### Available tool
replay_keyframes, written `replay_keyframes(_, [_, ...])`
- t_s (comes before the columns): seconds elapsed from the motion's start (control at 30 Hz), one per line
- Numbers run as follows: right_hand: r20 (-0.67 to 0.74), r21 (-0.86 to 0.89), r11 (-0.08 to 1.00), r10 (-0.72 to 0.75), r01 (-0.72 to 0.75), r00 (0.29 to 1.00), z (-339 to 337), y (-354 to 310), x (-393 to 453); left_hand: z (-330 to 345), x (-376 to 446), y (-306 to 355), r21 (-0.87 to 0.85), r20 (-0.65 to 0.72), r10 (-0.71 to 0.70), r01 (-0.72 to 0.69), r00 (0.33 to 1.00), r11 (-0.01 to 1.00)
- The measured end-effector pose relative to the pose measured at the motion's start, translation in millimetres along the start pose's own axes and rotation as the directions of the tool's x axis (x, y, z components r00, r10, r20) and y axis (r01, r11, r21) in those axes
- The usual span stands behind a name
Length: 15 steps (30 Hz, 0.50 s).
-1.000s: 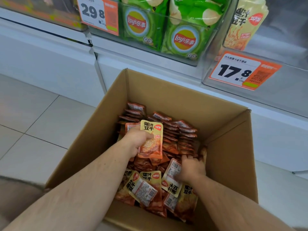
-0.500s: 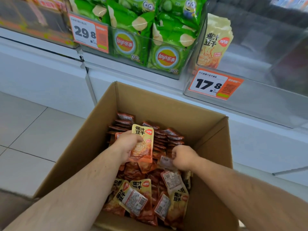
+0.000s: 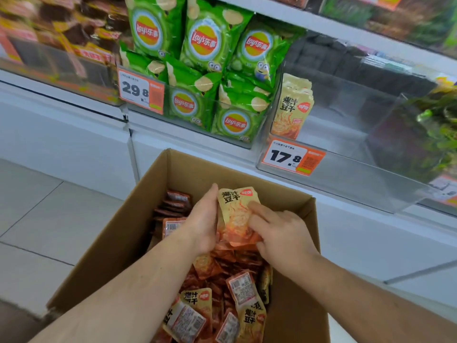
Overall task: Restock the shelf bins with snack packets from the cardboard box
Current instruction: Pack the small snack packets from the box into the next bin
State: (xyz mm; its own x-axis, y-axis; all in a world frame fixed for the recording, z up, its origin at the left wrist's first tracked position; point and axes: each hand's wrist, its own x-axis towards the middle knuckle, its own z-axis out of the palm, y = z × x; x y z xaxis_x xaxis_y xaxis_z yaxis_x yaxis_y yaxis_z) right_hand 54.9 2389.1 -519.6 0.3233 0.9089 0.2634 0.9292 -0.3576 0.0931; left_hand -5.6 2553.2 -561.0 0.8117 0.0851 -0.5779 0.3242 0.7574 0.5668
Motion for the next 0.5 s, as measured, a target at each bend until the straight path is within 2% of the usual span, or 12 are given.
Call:
replay_keyframes(0.07, [0.009, 0.003, 1.0, 0.027, -0.027, 1.0, -0.8, -1.5, -0.9, 9.3, -8.1, 0.7, 0.083, 0.017, 0.051, -0.053, 0.999, 0.995])
replay_keyframes(0.2, [0.074, 0.061, 0.993, 0.098, -0.103, 0.992, -11.6, -7.7, -1.0, 14.2, -12.8, -0.4, 0.258, 0.0, 0.276, -0.267, 0.961, 0.929])
replay_keyframes(0.27, [0.072, 0.152, 0.958, 0.236, -0.244, 0.969, -22.9, -6.5, -0.3, 13.9, -14.9, 3.8, 0.316, 0.007, 0.348, -0.332, 0.937, 0.889])
replay_keyframes(0.33, [0.115, 0.286, 0.839, 0.45, -0.463, 0.886, -35.3, 0.1, 6.4, 15.0, -17.2, 9.9, 0.366, 0.028, 0.403, -0.384, 0.915, 0.848])
replay_keyframes(0.4, [0.257, 0.425, 0.646, 0.585, -0.634, 0.769, -41.3, 13.0, 13.6, 18.5, -19.7, 14.4, 0.395, 0.077, 0.446, -0.438, 0.892, 0.808])
replay_keyframes(0.43, [0.358, 0.505, 0.528, 0.592, -0.683, 0.722, -43.7, 18.5, 17.1, 20.8, -20.7, 15.9, 0.4, 0.114, 0.46, -0.465, 0.88, 0.79])
replay_keyframes(0.5, [0.487, 0.642, 0.324, 0.527, -0.695, 0.696, -49.3, 22.0, 21.5, 27.7, -24.2, 18.3, 0.403, 0.192, 0.483, -0.518, 0.854, 0.754])
